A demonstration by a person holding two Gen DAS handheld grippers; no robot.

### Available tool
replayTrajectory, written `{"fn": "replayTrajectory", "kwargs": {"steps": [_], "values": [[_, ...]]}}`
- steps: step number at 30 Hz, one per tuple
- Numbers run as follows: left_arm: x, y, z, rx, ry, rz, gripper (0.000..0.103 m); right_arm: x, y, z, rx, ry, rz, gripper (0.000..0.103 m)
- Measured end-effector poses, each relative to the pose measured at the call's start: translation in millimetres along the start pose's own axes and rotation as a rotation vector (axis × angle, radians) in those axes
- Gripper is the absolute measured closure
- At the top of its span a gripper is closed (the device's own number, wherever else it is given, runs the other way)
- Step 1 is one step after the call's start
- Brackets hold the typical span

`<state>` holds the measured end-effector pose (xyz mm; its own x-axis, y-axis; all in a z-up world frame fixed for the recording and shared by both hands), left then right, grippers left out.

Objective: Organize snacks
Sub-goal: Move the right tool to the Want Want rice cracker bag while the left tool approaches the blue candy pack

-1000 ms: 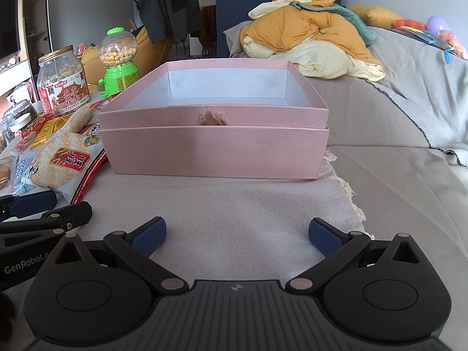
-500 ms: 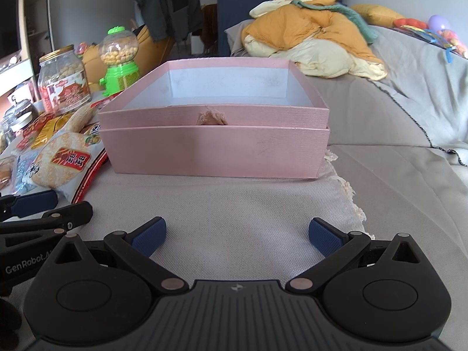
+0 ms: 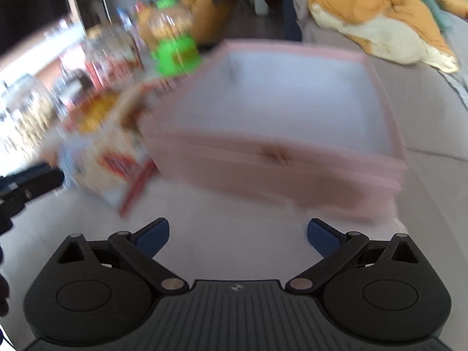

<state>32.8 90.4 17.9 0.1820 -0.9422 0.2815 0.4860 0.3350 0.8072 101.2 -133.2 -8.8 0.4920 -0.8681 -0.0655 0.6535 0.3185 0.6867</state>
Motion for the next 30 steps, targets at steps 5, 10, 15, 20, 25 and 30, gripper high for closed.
{"fn": "replayTrajectory", "kwargs": {"steps": [5, 10, 15, 20, 25, 30], "values": [[-24, 9, -2, 0.008, 0.043, -0.041, 0.052, -32, 27, -32, -0.030, 0.099, 0.035, 0.001], [-47, 12, -6, -0.009, 0.107, -0.064, 0.053, -75, 50, -58, -0.048, 0.179, 0.056, 0.001], [-64, 18, -12, -0.041, 0.043, -0.035, 0.053, -113, 59, -83, -0.073, 0.140, 0.160, 0.000], [-53, 22, -27, -0.076, -0.015, -0.104, 0.053, -89, 54, -72, -0.095, 0.216, 0.214, 0.014], [-48, 31, -51, -0.093, -0.019, -0.202, 0.053, -58, 35, -50, -0.092, 0.209, 0.245, 0.020], [-37, 14, -56, -0.257, -0.105, -0.297, 0.052, -41, 20, -33, -0.068, 0.182, 0.265, 0.021]]}}
Point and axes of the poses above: each gripper's, at about its wrist camera, not at the fingertips, and z roughly against the way its jaws point, x to its right, y to its top, the point moved 6 cm from there along -z, roughly the way its jaws point, and after that the axes turned 8 degrees about z, right-handed, at the moved point
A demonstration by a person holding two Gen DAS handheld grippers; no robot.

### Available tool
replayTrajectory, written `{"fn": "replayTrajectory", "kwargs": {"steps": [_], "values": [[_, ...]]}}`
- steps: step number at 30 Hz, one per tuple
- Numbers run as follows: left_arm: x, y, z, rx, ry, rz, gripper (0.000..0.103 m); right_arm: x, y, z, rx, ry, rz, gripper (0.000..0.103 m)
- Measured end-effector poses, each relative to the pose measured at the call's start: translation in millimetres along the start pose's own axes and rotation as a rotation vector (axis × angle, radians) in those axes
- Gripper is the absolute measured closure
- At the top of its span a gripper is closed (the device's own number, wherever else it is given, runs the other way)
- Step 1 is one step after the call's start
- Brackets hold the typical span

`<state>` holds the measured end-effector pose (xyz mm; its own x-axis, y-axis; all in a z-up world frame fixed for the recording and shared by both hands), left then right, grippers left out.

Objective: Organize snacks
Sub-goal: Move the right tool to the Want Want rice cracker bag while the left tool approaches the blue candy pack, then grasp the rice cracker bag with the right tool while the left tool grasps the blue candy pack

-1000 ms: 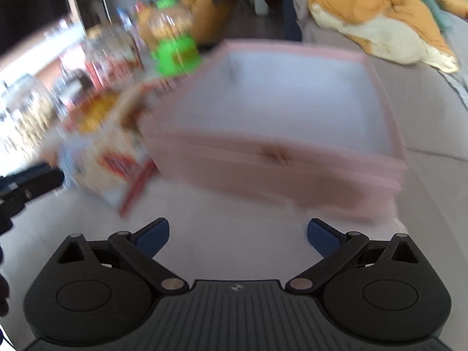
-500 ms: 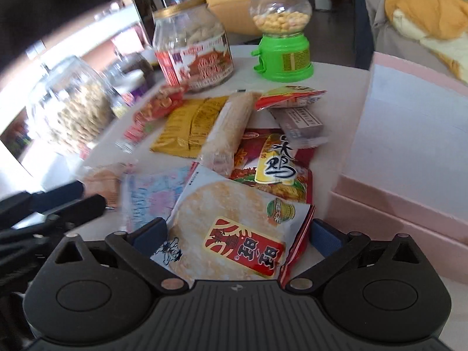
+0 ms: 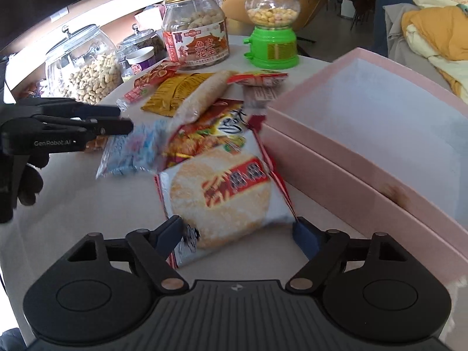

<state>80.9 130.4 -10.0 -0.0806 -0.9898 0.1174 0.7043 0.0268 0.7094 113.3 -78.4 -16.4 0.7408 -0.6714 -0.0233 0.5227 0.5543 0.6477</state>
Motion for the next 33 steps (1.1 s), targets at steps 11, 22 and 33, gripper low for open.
{"fn": "replayTrajectory", "kwargs": {"steps": [11, 22, 33], "values": [[58, -23, 10, -0.036, 0.094, -0.375, 0.049, 10, -10, 2, 0.046, -0.024, -0.034, 0.009], [-9, 19, -19, -0.063, -0.100, -0.006, 0.050, 0, -22, 2, 0.108, -0.053, 0.006, 0.000], [58, -4, -9, -0.025, -0.031, -0.289, 0.042, 0, -20, 0, 0.098, -0.046, 0.010, 0.000]]}}
Point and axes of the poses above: each gripper's, at about its wrist camera, not at the fingertips, and z roughly against the way its jaws point, x to its right, y to its top, the point moved 6 cm from there along -z, roughly the way its jaws point, and after that the axes turned 8 degrees about z, right-handed, at the moved point
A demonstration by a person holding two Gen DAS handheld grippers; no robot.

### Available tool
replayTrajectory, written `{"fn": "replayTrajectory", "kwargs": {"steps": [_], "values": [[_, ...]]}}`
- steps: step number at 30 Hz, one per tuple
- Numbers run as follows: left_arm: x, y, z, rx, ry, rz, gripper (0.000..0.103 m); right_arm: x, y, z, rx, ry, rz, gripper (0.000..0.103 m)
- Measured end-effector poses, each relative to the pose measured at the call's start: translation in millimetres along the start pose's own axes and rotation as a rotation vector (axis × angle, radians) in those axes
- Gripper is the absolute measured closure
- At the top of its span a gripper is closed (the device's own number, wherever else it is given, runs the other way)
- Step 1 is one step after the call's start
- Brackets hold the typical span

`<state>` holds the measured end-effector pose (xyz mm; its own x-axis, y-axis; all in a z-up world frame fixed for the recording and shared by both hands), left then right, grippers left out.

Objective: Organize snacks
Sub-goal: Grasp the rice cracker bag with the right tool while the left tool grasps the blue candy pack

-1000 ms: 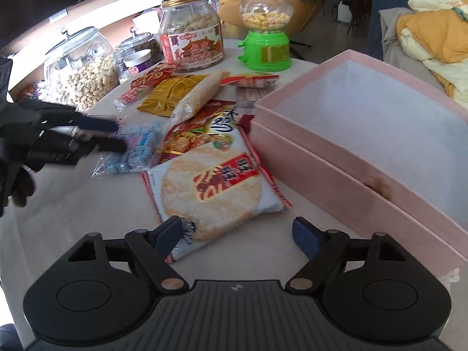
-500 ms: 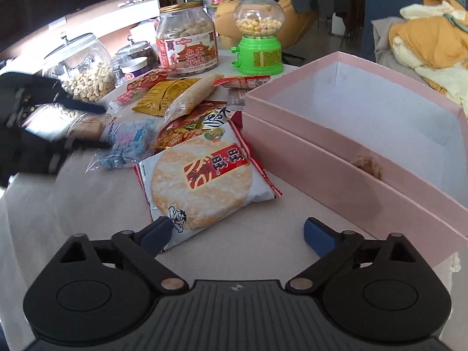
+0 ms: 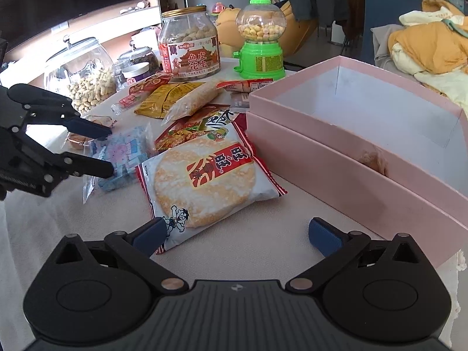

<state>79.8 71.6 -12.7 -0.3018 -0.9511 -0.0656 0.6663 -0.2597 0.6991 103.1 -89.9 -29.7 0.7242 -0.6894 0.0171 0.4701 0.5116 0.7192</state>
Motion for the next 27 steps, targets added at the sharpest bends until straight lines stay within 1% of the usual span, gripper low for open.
{"fn": "replayTrajectory", "kwargs": {"steps": [2, 4, 6, 7, 9, 10, 11, 12, 13, 14, 16, 18, 19, 20, 22, 23, 25, 27], "values": [[4, 2, -2, 0.008, 0.001, -0.022, 0.039, 1, 2, 1, -0.021, 0.004, 0.002, 0.000], [5, 3, -3, 0.001, 0.007, -0.022, 0.039, 7, 3, 3, -0.035, -0.017, 0.010, 0.001], [2, 1, 0, 0.001, 0.018, -0.013, 0.039, 17, 3, 6, -0.038, -0.084, 0.015, 0.001], [0, 0, 2, 0.010, 0.039, -0.014, 0.039, 22, 3, 6, -0.043, -0.125, 0.015, 0.001], [-3, -2, 3, 0.028, 0.067, -0.012, 0.039, 29, 2, 4, -0.066, -0.154, -0.004, 0.002], [-3, -3, 3, 0.034, 0.060, -0.004, 0.041, 31, 1, 3, -0.075, -0.154, -0.026, 0.002], [-2, -4, 3, 0.038, 0.046, 0.005, 0.045, 29, 1, 2, -0.080, -0.140, -0.047, 0.002], [-1, -4, 3, 0.039, 0.023, 0.014, 0.046, 25, 3, 1, -0.085, -0.110, -0.074, 0.002], [1, -5, 3, 0.038, -0.004, 0.025, 0.044, 22, 7, 0, -0.080, -0.085, -0.095, 0.002], [4, -5, 3, 0.038, -0.014, 0.025, 0.044, 16, 13, -1, -0.076, -0.055, -0.126, 0.002], [7, -6, 4, 0.039, -0.018, 0.009, 0.044, 6, 27, -8, -0.076, 0.006, -0.207, 0.002], [7, -7, 5, 0.037, -0.024, 0.011, 0.044, -2, 40, -19, -0.079, 0.041, -0.271, 0.002], [6, -9, 6, 0.036, -0.029, 0.019, 0.044, -7, 47, -28, -0.092, 0.046, -0.289, 0.003], [5, -10, 7, 0.037, -0.034, 0.027, 0.043, -12, 53, -37, -0.106, 0.032, -0.293, 0.002], [4, -14, 10, 0.042, -0.040, 0.038, 0.043, -21, 64, -50, -0.103, -0.024, -0.252, 0.002], [4, -15, 11, 0.043, -0.042, 0.042, 0.043, -25, 67, -55, -0.109, -0.039, -0.228, 0.002], [4, -18, 13, 0.044, -0.048, 0.041, 0.043, -28, 69, -58, -0.122, -0.054, -0.196, 0.002], [5, -20, 15, 0.048, -0.053, 0.034, 0.043, -26, 63, -53, -0.134, -0.043, -0.161, 0.002]]}}
Point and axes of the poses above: each gripper's, at about its wrist camera, not at the fingertips, and z roughly against the way its jaws point, x to its right, y to its top, the point moved 6 cm from there along -z, roughly the way its jaws point, and after that the axes turned 8 degrees about z, right-handed, at the moved point
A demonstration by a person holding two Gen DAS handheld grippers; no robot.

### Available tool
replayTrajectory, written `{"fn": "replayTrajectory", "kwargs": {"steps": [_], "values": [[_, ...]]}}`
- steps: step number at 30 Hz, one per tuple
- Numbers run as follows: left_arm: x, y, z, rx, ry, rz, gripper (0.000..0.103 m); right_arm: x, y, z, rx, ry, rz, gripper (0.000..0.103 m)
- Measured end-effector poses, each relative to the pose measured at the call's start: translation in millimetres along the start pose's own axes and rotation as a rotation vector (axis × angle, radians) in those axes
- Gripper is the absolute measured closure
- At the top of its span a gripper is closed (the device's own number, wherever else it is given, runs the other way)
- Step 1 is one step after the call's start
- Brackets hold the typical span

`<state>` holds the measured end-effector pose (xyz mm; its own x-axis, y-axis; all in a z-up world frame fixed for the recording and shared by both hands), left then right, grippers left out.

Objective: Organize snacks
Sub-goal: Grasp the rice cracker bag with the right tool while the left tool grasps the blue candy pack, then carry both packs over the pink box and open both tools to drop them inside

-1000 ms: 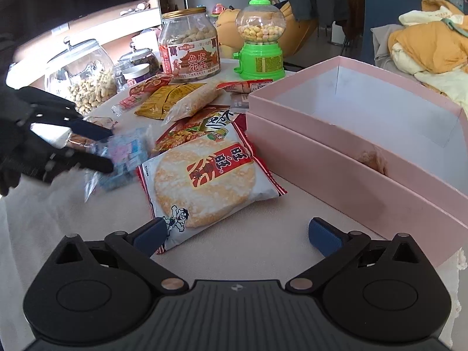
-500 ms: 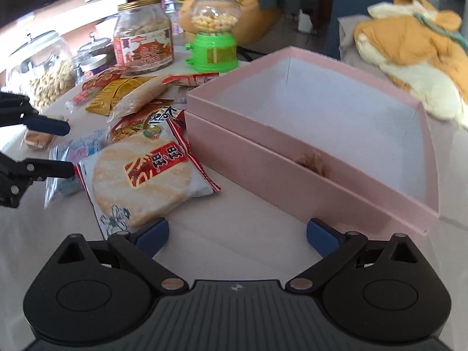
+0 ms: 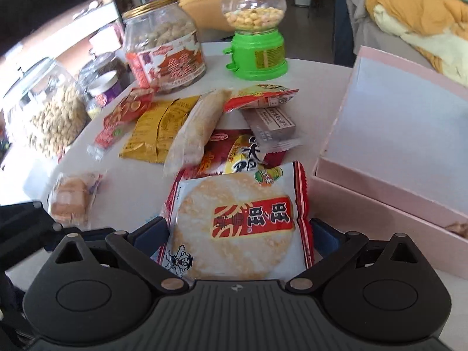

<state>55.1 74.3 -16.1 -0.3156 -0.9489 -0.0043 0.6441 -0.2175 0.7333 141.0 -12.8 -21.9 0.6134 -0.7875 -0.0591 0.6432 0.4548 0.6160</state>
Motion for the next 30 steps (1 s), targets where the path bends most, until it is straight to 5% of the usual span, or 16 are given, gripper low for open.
{"fn": "replayTrajectory", "kwargs": {"steps": [5, 9, 12, 16, 20, 23, 26, 30], "values": [[3, -1, -2, -0.015, -0.066, 0.018, 0.032, 28, -32, 24, -0.022, -0.041, 0.085, 0.002], [13, -6, -12, -0.018, -0.009, -0.067, 0.026, 50, -55, 41, -0.013, -0.107, 0.117, 0.001], [5, 0, -17, -0.051, 0.003, 0.006, 0.023, 58, -59, 46, -0.014, -0.106, 0.053, 0.001], [-2, -1, -18, -0.060, -0.011, 0.098, 0.023, 44, -42, 47, 0.030, -0.057, -0.048, 0.002], [1, 0, -18, -0.067, 0.017, 0.130, 0.023, 37, -17, 20, 0.013, -0.120, -0.145, 0.002], [4, 0, -18, -0.068, 0.049, 0.166, 0.024, 29, -6, 1, 0.015, -0.195, -0.096, 0.001], [10, 0, -15, -0.057, 0.073, 0.177, 0.035, 28, -11, 12, 0.022, -0.154, -0.068, 0.021], [27, 4, -11, -0.042, 0.029, 0.200, 0.037, 39, -37, 43, -0.010, -0.108, -0.053, 0.027]]}}
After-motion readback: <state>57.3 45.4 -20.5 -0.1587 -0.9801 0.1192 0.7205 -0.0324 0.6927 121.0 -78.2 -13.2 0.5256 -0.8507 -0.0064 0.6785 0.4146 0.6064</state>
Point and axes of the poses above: each gripper's, at about its wrist camera, not at the fingertips, and z roughly against the way its jaws point, x to its right, y to its top, the point moved 6 cm from there along -z, roughly the way its jaws point, and after that the axes turned 8 degrees about z, right-handed, at the moved point
